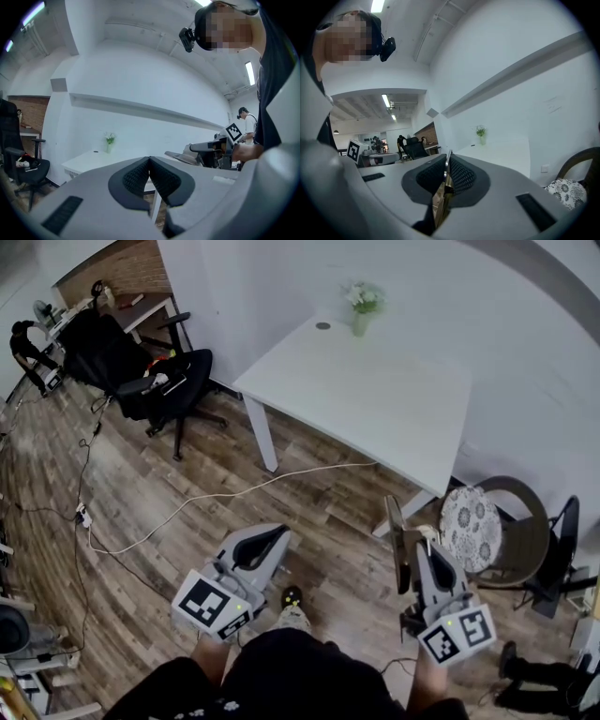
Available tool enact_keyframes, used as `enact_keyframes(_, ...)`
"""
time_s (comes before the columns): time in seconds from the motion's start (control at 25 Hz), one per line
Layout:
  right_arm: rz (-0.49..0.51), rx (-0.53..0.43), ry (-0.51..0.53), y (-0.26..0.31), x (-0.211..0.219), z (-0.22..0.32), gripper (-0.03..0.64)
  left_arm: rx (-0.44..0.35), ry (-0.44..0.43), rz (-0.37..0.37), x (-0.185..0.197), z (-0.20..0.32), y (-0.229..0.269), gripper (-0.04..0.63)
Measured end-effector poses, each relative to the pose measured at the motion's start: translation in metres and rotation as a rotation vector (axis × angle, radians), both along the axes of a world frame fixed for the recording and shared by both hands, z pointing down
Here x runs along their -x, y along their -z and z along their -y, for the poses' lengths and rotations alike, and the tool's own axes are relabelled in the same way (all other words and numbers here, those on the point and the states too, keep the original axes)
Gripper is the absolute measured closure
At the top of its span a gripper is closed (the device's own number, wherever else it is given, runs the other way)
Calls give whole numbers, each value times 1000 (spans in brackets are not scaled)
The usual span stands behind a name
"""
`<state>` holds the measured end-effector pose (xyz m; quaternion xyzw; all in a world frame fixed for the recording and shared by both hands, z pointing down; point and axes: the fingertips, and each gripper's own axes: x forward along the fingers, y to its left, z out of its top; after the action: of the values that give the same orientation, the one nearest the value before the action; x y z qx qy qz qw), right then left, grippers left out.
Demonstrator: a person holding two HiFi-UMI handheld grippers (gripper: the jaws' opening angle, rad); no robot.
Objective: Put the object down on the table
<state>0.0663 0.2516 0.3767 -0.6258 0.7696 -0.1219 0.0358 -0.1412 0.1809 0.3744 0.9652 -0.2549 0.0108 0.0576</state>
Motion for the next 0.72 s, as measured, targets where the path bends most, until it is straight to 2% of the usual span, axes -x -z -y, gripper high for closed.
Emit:
enact_keyframes(0.4,2,6,-45,1,16,63,597,7,-44,-4,18,69,0,595)
enact_keyframes(0.72,7,1,-85,4,24,93,597,-2,-68,-14,27,109,1,595)
